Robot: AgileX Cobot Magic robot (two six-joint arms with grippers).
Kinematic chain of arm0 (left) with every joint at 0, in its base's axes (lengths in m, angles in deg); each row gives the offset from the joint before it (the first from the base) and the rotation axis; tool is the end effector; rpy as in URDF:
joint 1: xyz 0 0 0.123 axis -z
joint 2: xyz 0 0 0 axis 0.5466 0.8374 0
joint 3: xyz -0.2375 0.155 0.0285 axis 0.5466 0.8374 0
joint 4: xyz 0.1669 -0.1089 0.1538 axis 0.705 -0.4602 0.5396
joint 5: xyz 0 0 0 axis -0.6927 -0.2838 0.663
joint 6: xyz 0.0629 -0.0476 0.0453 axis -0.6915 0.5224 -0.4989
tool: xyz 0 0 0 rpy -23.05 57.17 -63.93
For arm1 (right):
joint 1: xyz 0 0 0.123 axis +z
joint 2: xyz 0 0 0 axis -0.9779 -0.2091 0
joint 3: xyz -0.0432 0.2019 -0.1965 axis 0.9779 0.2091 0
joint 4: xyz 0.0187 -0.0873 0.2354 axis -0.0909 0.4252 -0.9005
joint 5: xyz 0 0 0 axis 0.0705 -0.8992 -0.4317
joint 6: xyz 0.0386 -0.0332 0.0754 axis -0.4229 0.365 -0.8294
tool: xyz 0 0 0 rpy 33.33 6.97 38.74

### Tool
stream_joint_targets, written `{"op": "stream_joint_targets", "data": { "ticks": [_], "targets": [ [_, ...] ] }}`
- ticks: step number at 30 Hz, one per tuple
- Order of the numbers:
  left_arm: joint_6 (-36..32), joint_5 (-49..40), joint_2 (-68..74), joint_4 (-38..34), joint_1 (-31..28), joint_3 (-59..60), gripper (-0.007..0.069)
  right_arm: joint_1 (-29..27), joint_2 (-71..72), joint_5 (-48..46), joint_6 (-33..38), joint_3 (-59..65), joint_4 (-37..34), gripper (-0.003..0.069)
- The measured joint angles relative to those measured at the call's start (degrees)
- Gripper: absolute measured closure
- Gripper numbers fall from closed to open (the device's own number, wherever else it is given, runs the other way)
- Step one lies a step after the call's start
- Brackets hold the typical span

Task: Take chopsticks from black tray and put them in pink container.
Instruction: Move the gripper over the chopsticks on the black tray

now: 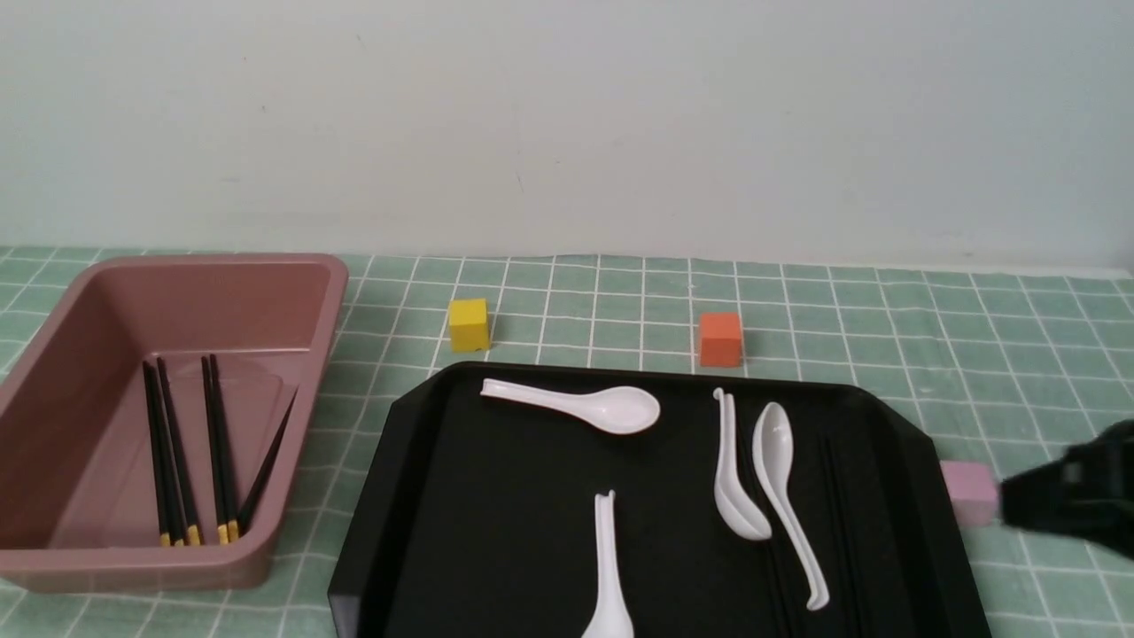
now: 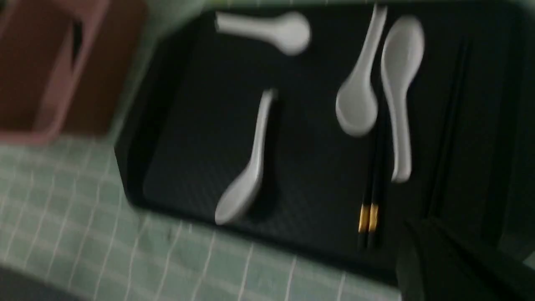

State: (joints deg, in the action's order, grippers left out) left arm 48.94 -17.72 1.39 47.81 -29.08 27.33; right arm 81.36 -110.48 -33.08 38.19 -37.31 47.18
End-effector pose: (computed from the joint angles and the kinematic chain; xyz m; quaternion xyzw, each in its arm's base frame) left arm 0.0520 -0.0061 0.1692 -0.0837 0.8050 -0.1184 0.5753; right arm 0.1814 0.0536 0.3012 0.0011 0.9305 0.2676 0.2502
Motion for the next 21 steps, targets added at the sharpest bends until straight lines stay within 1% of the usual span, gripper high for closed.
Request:
{"op": "stream_joint_targets", "data": {
  "ticks": [2,4,5,6,8,10,11,12,16,20,21],
  "targets": [
    [0.0,0.0,0.0,0.0,0.0,0.0,0.0606,1.2,-8.9,-3.1,3.5,-0.4,-1.9,0.0629],
    [0.0,0.1,0.0,0.0,0.0,0.0,0.0606,3.4,-14.2,-3.4,5.6,-0.4,-2.8,0.0606],
    [0.0,0.1,0.0,0.0,0.0,0.0,0.0606,6.2,-18.6,-2.8,6.9,-0.7,-3.2,0.0579],
    [0.0,0.1,0.0,0.0,0.0,0.0,0.0606,8.0,-21.3,-2.1,7.1,-0.9,-3.2,0.0567],
    [0.0,0.1,0.0,0.0,0.0,0.0,0.0606,12.4,-25.7,0.3,5.6,-2.2,-1.9,0.0533],
    [0.0,0.1,0.0,0.0,0.0,0.0,0.0606,16.3,-29.2,3.0,0.6,-4.3,1.8,0.0503],
    [0.0,0.1,0.0,0.0,0.0,0.0,0.0606,16.7,-29.6,3.2,-0.8,-4.5,2.9,0.0498],
    [0.0,0.1,0.0,0.0,0.0,0.0,0.0606,19.5,-32.0,4.6,-7.1,-6.6,7.6,0.0477],
    [0.0,0.1,0.0,0.0,0.0,0.0,0.0606,25.6,-37.0,5.7,-24.6,-11.4,24.2,0.0414],
    [0.0,0.1,0.0,0.0,0.0,0.0,0.0606,30.2,-40.1,7.1,-36.2,-13.2,34.0,0.0355],
    [0.0,0.1,0.0,0.0,0.0,0.0,0.0606,30.8,-40.8,7.6,-37.8,-13.4,35.2,0.0349]
  ]
}}
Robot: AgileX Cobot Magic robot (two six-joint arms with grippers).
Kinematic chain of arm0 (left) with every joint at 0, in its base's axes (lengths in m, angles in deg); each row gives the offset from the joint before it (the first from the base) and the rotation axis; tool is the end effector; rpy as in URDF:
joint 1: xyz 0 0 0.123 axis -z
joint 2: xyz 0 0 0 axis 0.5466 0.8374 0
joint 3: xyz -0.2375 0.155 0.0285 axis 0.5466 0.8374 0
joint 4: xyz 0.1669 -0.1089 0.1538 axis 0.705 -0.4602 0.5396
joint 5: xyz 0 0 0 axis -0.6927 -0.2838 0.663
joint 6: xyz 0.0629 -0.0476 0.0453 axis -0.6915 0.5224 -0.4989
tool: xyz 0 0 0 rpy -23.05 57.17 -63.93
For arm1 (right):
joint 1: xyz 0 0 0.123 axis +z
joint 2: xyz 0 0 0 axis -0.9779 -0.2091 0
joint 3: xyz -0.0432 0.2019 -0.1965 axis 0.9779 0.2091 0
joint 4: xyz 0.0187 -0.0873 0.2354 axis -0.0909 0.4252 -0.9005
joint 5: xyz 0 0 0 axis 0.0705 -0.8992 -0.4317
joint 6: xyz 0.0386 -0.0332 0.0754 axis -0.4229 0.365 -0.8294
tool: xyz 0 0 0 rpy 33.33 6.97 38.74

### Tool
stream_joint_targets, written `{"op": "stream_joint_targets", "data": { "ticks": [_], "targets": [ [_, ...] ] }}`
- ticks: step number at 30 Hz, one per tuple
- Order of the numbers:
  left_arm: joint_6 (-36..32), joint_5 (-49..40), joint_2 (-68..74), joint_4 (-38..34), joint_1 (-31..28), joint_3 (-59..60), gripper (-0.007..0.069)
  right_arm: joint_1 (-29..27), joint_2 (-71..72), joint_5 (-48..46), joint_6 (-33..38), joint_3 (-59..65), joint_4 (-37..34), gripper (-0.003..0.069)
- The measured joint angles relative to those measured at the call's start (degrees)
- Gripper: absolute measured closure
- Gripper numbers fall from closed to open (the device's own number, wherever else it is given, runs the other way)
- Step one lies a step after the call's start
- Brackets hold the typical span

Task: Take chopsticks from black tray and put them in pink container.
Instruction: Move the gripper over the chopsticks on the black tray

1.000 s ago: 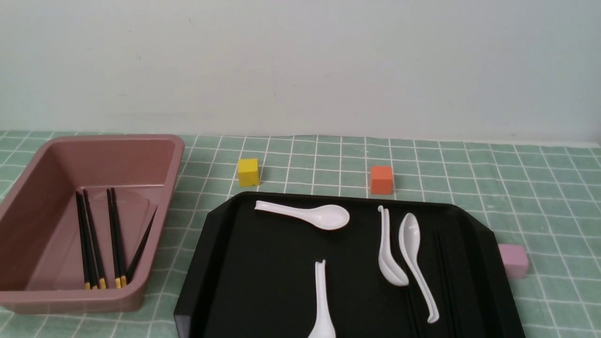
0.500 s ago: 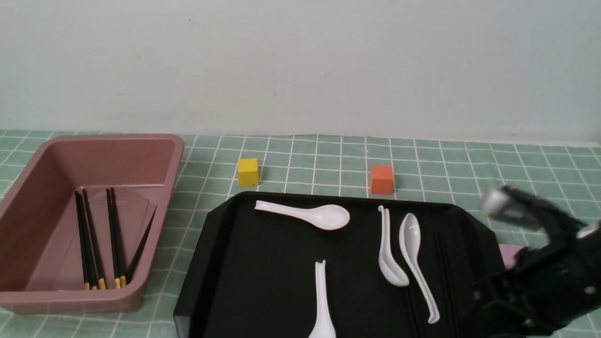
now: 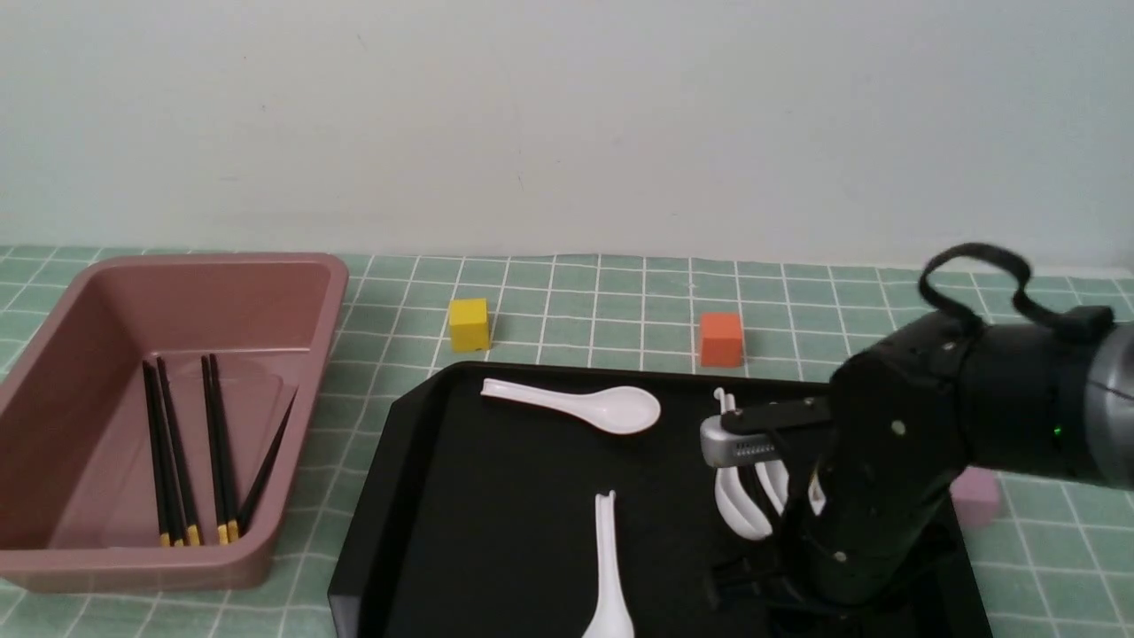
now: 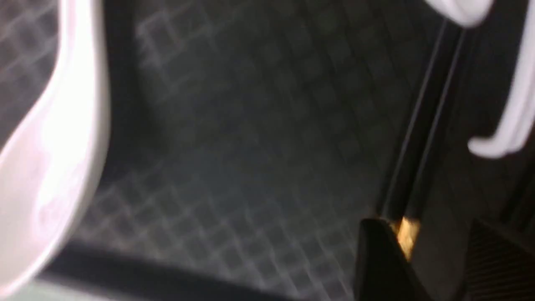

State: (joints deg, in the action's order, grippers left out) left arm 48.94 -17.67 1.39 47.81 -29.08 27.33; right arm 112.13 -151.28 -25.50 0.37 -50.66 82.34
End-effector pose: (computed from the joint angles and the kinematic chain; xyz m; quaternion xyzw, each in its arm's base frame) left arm 0.0520 -0.0061 0.1693 -0.0836 0.8047 -0.1184 0.5757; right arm 0.2596 0.1775 0.1734 -0.0625 0.9954 0.0410 0.0594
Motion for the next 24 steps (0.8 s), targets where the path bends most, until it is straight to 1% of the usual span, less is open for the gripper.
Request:
{"op": "stream_joint_targets", "data": {
  "ticks": [4,13,15,17,18,20,21,24],
  "targets": [
    [0.0,0.0,0.0,0.0,0.0,0.0,0.0606,1.0,-2.4,1.6,-4.5,-0.1,2.1,0.0337],
    [0.0,0.0,0.0,0.0,0.0,0.0,0.0604,1.1,-5.4,2.4,-5.6,-0.4,2.6,0.0340],
    [0.0,0.0,0.0,0.0,0.0,0.0,0.0604,1.1,-5.8,2.1,-5.7,-0.7,2.4,0.0361],
    [0.0,0.0,0.0,0.0,0.0,0.0,0.0602,1.1,-5.9,1.9,-5.7,-0.9,1.9,0.0409],
    [0.0,0.0,0.0,0.0,0.0,0.0,0.0601,1.1,-5.9,1.8,-5.7,-1.0,1.7,0.0421],
    [0.0,0.0,0.0,0.0,0.0,0.0,0.0598,1.2,-5.9,1.3,-5.7,-1.1,1.5,0.0510],
    [0.0,0.0,0.0,0.0,0.0,0.0,0.0597,1.2,-5.9,1.1,-5.8,-1.2,1.5,0.0519],
    [0.0,0.0,0.0,0.0,0.0,0.0,0.0594,1.2,-5.8,-0.7,-5.7,-1.2,1.7,0.0514]
  ]
}}
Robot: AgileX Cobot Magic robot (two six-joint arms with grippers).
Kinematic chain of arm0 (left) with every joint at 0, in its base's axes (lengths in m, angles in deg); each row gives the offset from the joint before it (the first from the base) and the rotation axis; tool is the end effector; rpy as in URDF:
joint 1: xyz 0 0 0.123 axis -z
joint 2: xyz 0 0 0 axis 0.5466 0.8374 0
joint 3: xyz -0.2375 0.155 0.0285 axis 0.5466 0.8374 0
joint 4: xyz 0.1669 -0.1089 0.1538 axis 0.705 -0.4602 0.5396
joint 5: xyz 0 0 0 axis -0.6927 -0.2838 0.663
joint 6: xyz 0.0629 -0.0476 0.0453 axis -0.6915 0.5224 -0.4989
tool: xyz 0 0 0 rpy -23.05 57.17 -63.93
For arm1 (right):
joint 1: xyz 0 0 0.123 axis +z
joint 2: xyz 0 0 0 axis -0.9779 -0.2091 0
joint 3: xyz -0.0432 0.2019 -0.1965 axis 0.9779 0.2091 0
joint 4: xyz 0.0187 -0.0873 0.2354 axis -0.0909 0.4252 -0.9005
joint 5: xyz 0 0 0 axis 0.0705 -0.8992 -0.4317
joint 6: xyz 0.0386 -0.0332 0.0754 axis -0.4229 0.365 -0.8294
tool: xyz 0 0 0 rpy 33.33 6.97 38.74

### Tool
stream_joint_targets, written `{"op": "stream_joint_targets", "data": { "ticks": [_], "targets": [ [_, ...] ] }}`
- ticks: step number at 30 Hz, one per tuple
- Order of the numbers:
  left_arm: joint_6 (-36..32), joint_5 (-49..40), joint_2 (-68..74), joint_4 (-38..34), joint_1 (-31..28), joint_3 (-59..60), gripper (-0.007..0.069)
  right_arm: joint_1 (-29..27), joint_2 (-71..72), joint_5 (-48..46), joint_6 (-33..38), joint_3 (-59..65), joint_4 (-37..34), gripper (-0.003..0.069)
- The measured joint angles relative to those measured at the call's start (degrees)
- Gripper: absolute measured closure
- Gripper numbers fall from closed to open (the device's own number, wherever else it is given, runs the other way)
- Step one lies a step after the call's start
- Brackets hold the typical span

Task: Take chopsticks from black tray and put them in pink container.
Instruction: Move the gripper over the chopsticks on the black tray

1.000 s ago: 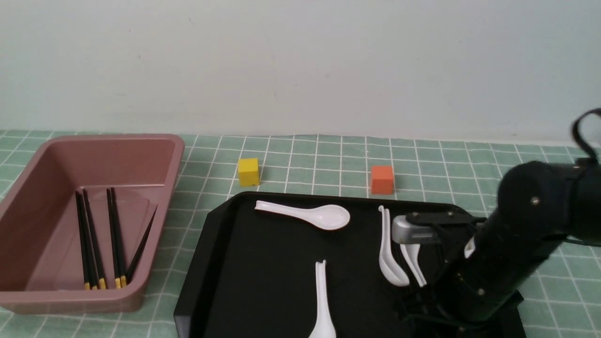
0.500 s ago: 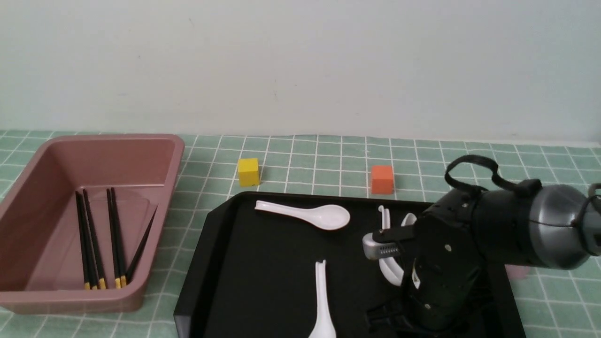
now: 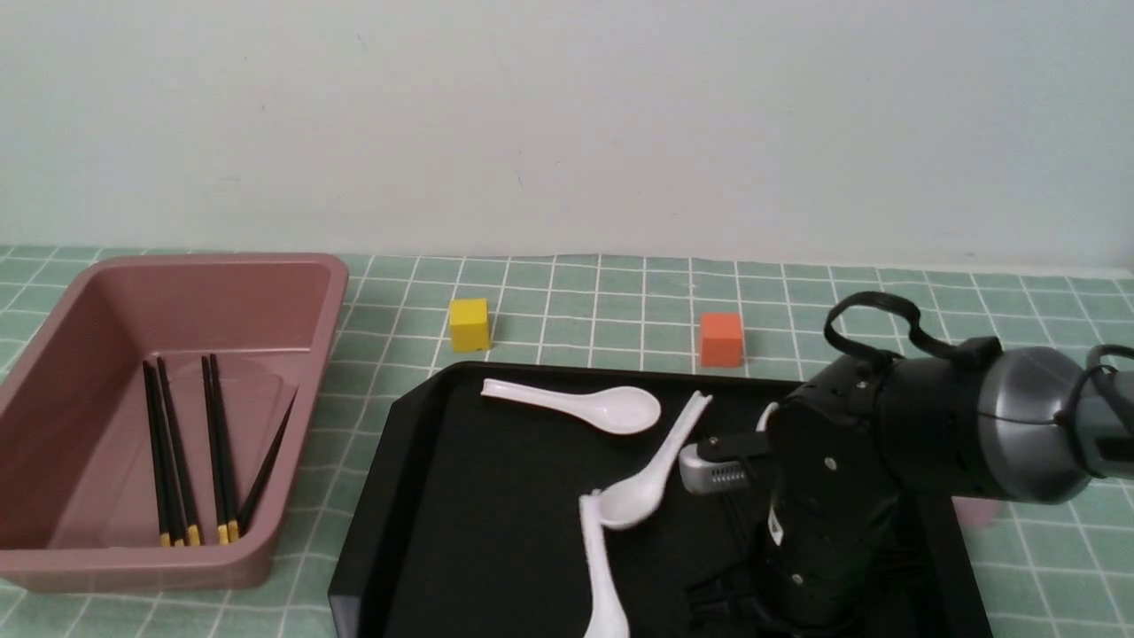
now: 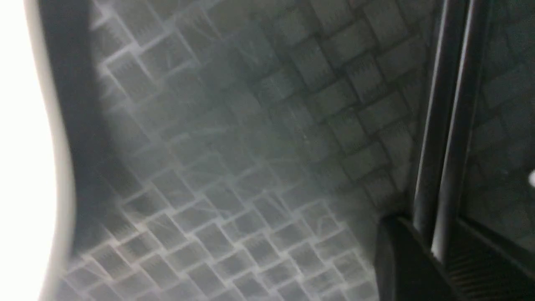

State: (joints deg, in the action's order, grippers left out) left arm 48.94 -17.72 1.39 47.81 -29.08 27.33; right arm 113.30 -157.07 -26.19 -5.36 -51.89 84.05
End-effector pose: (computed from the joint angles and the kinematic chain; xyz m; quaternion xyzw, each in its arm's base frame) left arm 0.0520 -0.0061 0.1692 -0.0837 0.8050 -0.1184 0.5753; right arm 0.2632 0.1856 0.1458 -0.0328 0.9991 0.0097 0.0250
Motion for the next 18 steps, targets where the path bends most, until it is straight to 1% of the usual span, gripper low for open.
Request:
{"op": "stream_joint_targets", "data": {
  "ticks": [4,7,9,15,18],
  "targets": [
    [0.0,0.0,0.0,0.0,0.0,0.0,0.0588,0.0,2.3,-7.1,0.1,0.3,0.2,0.0514],
    [0.0,0.0,0.0,0.0,0.0,0.0,0.0585,0.2,6.9,-13.2,0.1,0.5,-0.9,0.0514],
    [0.0,0.0,0.0,0.0,0.0,0.0,0.0585,0.2,10.3,-14.9,0.1,0.5,-0.9,0.0514],
    [0.0,0.0,0.0,0.0,0.0,0.0,0.0582,0.2,20.0,-16.2,0.9,-2.6,-3.4,0.0514],
    [0.0,0.0,0.0,0.0,0.0,0.0,0.0576,0.2,22.7,-14.0,6.4,-9.7,-8.3,0.0514]
  ]
}}
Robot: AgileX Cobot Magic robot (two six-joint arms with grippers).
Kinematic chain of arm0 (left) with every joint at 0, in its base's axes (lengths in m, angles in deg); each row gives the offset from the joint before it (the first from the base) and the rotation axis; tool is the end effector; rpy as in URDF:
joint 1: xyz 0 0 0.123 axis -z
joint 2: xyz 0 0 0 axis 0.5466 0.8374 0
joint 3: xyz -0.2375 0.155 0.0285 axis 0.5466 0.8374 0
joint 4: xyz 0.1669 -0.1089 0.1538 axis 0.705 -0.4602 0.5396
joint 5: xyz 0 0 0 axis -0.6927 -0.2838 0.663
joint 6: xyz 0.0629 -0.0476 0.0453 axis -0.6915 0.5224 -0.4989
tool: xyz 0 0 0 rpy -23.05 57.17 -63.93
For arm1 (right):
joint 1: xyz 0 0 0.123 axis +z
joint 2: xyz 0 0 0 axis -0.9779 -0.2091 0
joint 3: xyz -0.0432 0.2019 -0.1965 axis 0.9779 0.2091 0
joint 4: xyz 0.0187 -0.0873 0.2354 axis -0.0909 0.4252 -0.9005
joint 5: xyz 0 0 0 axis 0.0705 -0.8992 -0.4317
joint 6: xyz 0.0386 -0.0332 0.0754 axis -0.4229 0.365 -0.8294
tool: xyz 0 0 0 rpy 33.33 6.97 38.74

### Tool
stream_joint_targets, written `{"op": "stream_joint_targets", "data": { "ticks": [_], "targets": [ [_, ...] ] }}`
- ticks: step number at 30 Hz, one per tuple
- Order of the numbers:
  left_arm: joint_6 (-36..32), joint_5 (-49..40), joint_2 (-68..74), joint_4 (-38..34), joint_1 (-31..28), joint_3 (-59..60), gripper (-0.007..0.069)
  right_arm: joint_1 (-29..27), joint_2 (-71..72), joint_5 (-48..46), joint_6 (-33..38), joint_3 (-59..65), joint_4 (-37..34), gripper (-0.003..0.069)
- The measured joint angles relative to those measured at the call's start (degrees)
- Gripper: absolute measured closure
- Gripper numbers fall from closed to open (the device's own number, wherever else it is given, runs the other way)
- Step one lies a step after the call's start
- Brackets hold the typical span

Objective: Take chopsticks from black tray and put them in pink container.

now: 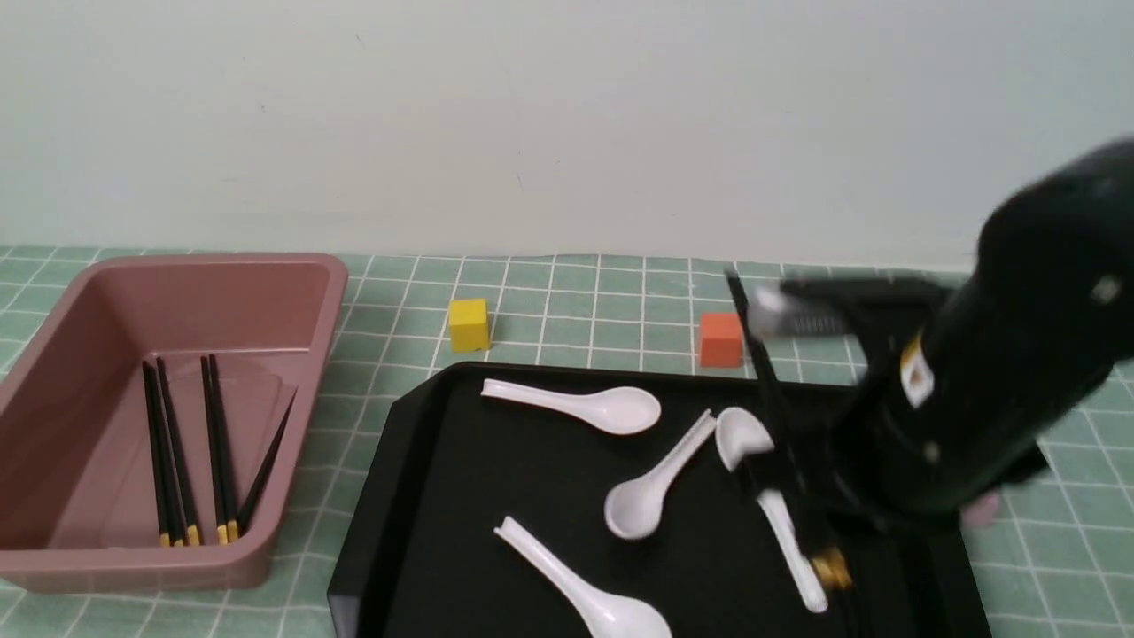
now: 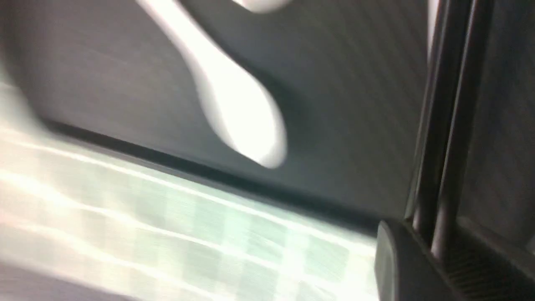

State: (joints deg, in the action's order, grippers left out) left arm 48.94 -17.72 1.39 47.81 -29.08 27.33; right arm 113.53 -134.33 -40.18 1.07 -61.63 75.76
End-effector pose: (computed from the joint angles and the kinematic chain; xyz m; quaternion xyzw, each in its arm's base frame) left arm 0.0520 -0.0061 0.1692 -0.0837 0.8050 -0.1184 0.5753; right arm 0.2285 0.1761 0.3087 -0.0628 0.9786 0.1473 0.1289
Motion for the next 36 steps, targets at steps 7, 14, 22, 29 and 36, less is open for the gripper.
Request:
{"op": "stream_joint_targets", "data": {
  "ticks": [7,14,22,29,36],
  "targets": [
    [0.0,0.0,0.0,0.0,0.0,0.0,0.0566,3.1,-11.4,9.0,21.8,-18.3,-20.3,0.0514],
    [0.0,0.0,0.0,0.0,0.0,0.0,0.0559,8.5,-31.9,18.9,39.0,-35.9,-36.0,0.0514],
    [0.0,0.0,0.0,0.0,0.0,0.0,0.0552,12.5,-51.3,24.7,49.4,-53.6,-42.6,0.0447],
    [0.0,0.0,0.0,0.0,0.0,0.0,0.0552,12.3,-53.5,21.6,50.0,-56.2,-41.7,0.0321],
    [0.0,0.0,0.0,0.0,0.0,0.0,0.0548,9.4,-44.9,1.6,48.5,-56.2,-35.9,0.0482]
  ]
}}
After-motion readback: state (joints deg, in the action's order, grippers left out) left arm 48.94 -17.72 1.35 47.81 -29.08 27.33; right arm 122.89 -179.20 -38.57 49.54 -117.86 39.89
